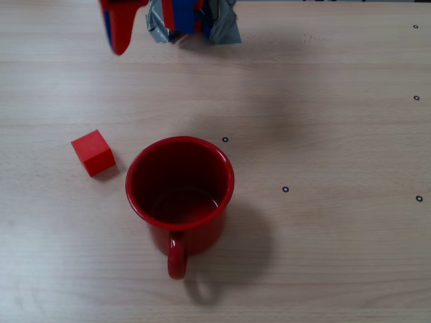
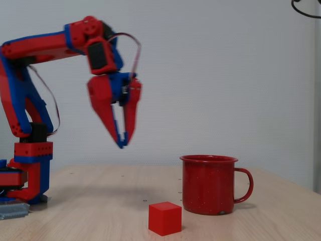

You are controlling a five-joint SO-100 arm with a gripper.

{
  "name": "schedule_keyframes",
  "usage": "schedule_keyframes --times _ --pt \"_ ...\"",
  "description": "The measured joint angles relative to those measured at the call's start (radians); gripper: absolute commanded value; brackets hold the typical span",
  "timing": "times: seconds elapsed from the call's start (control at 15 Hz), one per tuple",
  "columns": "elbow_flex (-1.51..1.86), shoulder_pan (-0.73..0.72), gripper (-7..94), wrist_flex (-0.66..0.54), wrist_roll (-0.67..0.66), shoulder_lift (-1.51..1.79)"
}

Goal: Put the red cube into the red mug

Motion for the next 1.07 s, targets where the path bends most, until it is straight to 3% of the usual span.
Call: schedule_keyframes --times 0.4,0.6,0.67,0.8,1.07 --pt "-0.456 0.057 0 0.17 -0.172 -0.439" --pt "-0.526 0.11 0 0.121 -0.167 -0.592" --pt "-0.528 0.123 2 0.115 -0.167 -0.629" --pt "-0.532 0.129 24 0.107 -0.167 -0.666" --pt "-0.535 0.132 37 0.069 -0.137 -0.709"
